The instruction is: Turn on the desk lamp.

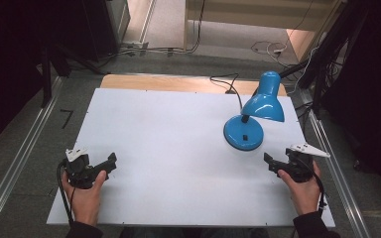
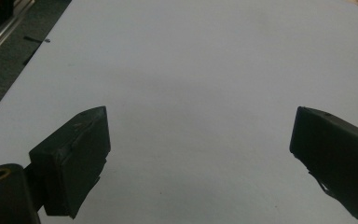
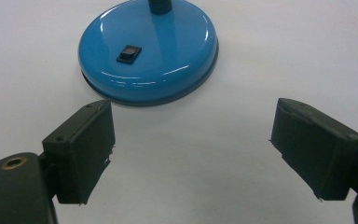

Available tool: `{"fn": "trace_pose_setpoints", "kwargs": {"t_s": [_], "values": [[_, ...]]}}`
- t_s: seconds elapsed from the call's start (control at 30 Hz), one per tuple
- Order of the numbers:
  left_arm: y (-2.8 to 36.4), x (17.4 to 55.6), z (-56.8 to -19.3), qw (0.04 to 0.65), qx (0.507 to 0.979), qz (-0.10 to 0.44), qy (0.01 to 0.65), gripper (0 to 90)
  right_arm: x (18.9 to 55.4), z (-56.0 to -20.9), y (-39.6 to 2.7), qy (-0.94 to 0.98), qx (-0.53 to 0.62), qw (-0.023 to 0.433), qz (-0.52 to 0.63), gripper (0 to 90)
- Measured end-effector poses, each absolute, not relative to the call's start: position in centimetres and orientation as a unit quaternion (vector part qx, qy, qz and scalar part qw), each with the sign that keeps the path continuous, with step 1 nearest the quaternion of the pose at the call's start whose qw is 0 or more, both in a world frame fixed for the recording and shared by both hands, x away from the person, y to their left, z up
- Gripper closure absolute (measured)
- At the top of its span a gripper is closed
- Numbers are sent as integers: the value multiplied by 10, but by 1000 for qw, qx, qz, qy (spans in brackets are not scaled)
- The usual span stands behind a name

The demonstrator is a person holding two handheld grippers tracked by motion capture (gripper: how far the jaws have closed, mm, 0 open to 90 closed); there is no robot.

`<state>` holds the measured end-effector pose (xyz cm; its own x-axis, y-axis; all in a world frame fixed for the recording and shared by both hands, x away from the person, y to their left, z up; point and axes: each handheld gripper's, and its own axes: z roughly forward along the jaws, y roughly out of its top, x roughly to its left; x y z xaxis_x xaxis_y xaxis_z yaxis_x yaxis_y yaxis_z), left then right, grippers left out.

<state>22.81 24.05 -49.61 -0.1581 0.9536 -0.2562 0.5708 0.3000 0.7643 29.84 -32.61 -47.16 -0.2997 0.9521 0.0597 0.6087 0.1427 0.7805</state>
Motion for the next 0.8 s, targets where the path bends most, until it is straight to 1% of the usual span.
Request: {"fn": "trace_pose_setpoints", "kwargs": {"t_s": [0.2,0.4,0.8], "values": [[241,228,-496,369,535,258,715,55,302,-471,-322,718,542,235,367,120],[241,228,-496,369,534,257,716,55,308,-471,-320,718,546,225,367,120],[241,229,-496,370,534,256,715,55,318,-472,-308,724,537,230,367,121]]}}
